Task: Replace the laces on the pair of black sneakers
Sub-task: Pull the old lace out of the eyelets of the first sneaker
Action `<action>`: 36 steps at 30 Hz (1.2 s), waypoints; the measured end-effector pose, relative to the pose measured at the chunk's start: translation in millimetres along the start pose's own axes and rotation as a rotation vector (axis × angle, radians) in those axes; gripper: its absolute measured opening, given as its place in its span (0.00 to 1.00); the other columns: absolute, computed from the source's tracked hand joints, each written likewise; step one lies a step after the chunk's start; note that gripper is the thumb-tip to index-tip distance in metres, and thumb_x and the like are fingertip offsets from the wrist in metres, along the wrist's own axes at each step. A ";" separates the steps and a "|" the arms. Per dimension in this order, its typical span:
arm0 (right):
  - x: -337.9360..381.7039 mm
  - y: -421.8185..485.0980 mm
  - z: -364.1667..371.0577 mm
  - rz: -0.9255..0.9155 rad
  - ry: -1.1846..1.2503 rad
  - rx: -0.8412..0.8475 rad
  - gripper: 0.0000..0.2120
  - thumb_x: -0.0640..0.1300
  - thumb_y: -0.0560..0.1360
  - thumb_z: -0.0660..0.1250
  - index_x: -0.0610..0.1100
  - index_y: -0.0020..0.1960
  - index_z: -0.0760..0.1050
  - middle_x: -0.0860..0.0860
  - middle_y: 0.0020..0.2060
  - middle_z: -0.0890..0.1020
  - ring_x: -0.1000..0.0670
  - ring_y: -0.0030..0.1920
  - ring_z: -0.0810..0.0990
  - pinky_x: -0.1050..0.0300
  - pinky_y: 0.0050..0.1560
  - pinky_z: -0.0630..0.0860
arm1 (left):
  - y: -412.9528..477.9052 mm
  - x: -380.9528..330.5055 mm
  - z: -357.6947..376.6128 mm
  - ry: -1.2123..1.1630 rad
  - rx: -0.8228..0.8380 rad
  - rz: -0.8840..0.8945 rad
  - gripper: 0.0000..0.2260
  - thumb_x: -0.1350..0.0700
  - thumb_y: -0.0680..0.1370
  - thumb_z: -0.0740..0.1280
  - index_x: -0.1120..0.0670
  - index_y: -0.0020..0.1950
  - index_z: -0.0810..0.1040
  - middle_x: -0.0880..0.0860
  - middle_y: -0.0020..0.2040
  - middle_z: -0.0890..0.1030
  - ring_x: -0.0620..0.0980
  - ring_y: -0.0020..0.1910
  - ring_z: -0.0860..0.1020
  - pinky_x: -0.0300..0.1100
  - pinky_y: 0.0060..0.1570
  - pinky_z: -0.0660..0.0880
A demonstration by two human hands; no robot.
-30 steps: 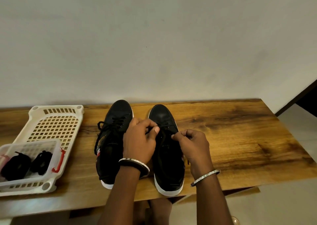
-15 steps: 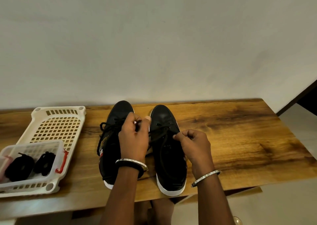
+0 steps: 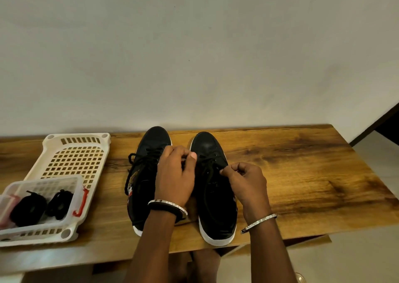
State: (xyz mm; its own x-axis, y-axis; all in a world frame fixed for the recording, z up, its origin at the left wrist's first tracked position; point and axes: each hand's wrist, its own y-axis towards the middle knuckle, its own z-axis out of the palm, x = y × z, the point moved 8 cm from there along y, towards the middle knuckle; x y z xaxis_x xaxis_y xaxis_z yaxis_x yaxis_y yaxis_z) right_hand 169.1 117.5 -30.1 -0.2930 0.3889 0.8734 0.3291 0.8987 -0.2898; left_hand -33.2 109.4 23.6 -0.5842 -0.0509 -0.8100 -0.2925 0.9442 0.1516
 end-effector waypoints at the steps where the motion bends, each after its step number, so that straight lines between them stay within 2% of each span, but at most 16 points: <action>1: 0.7 -0.3 0.1 -0.005 -0.006 0.000 0.03 0.46 0.70 0.75 0.50 0.37 0.83 0.53 0.35 0.85 0.51 0.39 0.84 0.47 0.48 0.83 | -0.3 1.3 -4.6 -0.031 -0.056 -0.034 0.07 0.55 0.81 0.64 0.54 0.44 0.76 0.49 0.49 0.73 0.44 0.44 0.73 0.26 0.39 0.64; 3: 4.2 -1.5 -0.2 -0.035 -0.024 0.004 0.03 0.45 0.70 0.75 0.51 0.39 0.83 0.54 0.34 0.84 0.52 0.39 0.84 0.49 0.45 0.83 | -3.2 -1.9 -15.1 0.101 -0.174 -0.037 0.07 0.55 0.81 0.63 0.55 0.45 0.76 0.52 0.50 0.75 0.47 0.44 0.74 0.29 0.41 0.67; 4: 7.8 -2.7 -0.1 -0.070 -0.030 0.014 0.04 0.44 0.70 0.75 0.52 0.42 0.83 0.54 0.34 0.84 0.53 0.39 0.84 0.51 0.44 0.83 | -4.9 -5.2 -16.0 0.204 -0.189 -0.017 0.07 0.54 0.81 0.63 0.56 0.47 0.77 0.53 0.52 0.75 0.49 0.47 0.75 0.34 0.43 0.69; 5: 12.8 -4.0 0.8 -0.123 -0.029 0.034 0.08 0.42 0.71 0.75 0.54 0.45 0.82 0.54 0.36 0.84 0.55 0.39 0.84 0.54 0.42 0.82 | -5.7 -7.1 -12.8 0.276 -0.160 -0.005 0.07 0.54 0.80 0.64 0.56 0.50 0.78 0.53 0.55 0.76 0.51 0.50 0.76 0.39 0.44 0.71; 7: 24.4 -7.5 3.4 -0.261 -0.029 0.088 0.14 0.38 0.71 0.75 0.54 0.52 0.81 0.56 0.43 0.83 0.59 0.40 0.82 0.68 0.38 0.77 | -6.7 -8.3 -2.1 0.323 -0.059 -0.005 0.09 0.54 0.80 0.65 0.54 0.59 0.78 0.52 0.60 0.75 0.53 0.57 0.76 0.43 0.49 0.73; 9: 34.4 -11.6 6.4 -0.384 -0.095 0.108 0.16 0.37 0.72 0.75 0.54 0.55 0.81 0.58 0.48 0.82 0.61 0.44 0.81 0.71 0.41 0.75 | -8.0 -10.9 4.4 0.329 0.000 0.038 0.14 0.55 0.78 0.67 0.53 0.63 0.76 0.51 0.63 0.74 0.53 0.62 0.73 0.46 0.58 0.73; 11: 37.2 -12.9 10.9 -0.444 -0.190 0.097 0.16 0.36 0.72 0.74 0.53 0.54 0.82 0.59 0.50 0.82 0.61 0.47 0.80 0.66 0.48 0.77 | -8.9 -16.2 3.3 0.328 -0.008 0.095 0.13 0.54 0.75 0.69 0.49 0.58 0.78 0.49 0.58 0.75 0.52 0.60 0.72 0.49 0.59 0.73; 13: 37.2 -12.7 15.7 -0.458 -0.272 0.076 0.16 0.34 0.71 0.73 0.51 0.54 0.82 0.58 0.51 0.83 0.58 0.50 0.80 0.58 0.53 0.79 | -10.6 -20.1 2.1 0.380 0.013 0.113 0.07 0.48 0.72 0.70 0.45 0.49 0.78 0.44 0.49 0.75 0.46 0.54 0.72 0.46 0.55 0.72; 16: 39.4 -13.3 23.2 -0.483 -0.393 0.061 0.17 0.35 0.71 0.72 0.53 0.55 0.81 0.55 0.52 0.83 0.53 0.54 0.80 0.53 0.55 0.79 | -14.4 -14.6 12.2 0.350 0.162 0.050 0.08 0.44 0.69 0.71 0.44 0.43 0.75 0.42 0.38 0.75 0.43 0.41 0.76 0.41 0.40 0.74; 17: 40.6 -13.9 25.4 -0.499 -0.437 0.055 0.18 0.35 0.72 0.72 0.53 0.56 0.80 0.55 0.53 0.82 0.52 0.55 0.79 0.52 0.54 0.79 | -16.7 -12.4 17.2 0.356 0.214 0.029 0.09 0.44 0.69 0.71 0.44 0.44 0.75 0.43 0.38 0.76 0.45 0.39 0.77 0.41 0.37 0.74; 19: 43.1 -16.8 27.9 -0.529 -0.525 0.023 0.17 0.36 0.72 0.71 0.53 0.56 0.79 0.55 0.52 0.82 0.51 0.54 0.78 0.51 0.51 0.78 | -19.1 -9.3 24.3 0.392 0.262 0.019 0.09 0.45 0.70 0.70 0.44 0.46 0.74 0.44 0.38 0.77 0.47 0.39 0.78 0.43 0.39 0.77; 23: 48.6 -20.9 27.1 -0.565 -0.574 -0.069 0.10 0.43 0.74 0.72 0.52 0.53 0.79 0.55 0.48 0.83 0.50 0.51 0.79 0.48 0.50 0.78 | -14.9 -4.5 22.1 0.336 0.212 -0.009 0.05 0.49 0.73 0.69 0.48 0.43 0.75 0.47 0.36 0.78 0.50 0.37 0.78 0.45 0.40 0.77; 27: 51.7 -23.0 30.9 -0.620 -0.603 -0.073 0.02 0.48 0.76 0.70 0.51 0.48 0.81 0.55 0.45 0.82 0.49 0.50 0.78 0.48 0.49 0.77 | -13.5 1.3 23.3 0.268 0.218 -0.015 0.06 0.53 0.75 0.69 0.52 0.42 0.74 0.50 0.34 0.78 0.50 0.35 0.77 0.45 0.38 0.76; 29: 51.4 -22.7 33.1 -0.646 -0.602 -0.062 0.02 0.46 0.75 0.70 0.51 0.48 0.79 0.55 0.45 0.81 0.49 0.51 0.76 0.49 0.49 0.75 | -13.9 1.6 24.8 0.257 0.223 0.000 0.06 0.54 0.76 0.69 0.52 0.42 0.73 0.50 0.34 0.77 0.50 0.34 0.76 0.43 0.36 0.74; 33: 48.7 -21.5 37.5 -0.642 -0.614 -0.039 0.08 0.44 0.73 0.72 0.53 0.50 0.77 0.55 0.48 0.79 0.49 0.52 0.74 0.48 0.51 0.75 | -13.8 1.3 26.2 0.242 0.216 0.025 0.07 0.54 0.78 0.66 0.52 0.41 0.71 0.49 0.33 0.75 0.49 0.32 0.73 0.40 0.33 0.68; 36: 48.9 -22.8 38.2 -0.633 -0.609 -0.051 0.06 0.44 0.75 0.71 0.52 0.50 0.77 0.55 0.48 0.79 0.49 0.51 0.75 0.48 0.50 0.75 | -14.4 -0.3 25.8 0.236 0.207 0.033 0.09 0.54 0.78 0.64 0.51 0.40 0.68 0.49 0.32 0.73 0.46 0.29 0.70 0.38 0.31 0.63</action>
State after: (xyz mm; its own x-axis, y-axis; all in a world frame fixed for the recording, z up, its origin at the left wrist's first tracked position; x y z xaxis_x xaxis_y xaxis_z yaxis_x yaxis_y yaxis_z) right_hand 113.0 123.7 4.3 -0.8572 -0.1262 0.4993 -0.0224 0.9777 0.2086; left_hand -9.3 104.2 7.0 -0.7575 -0.0701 -0.6490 -0.1244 0.9915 0.0381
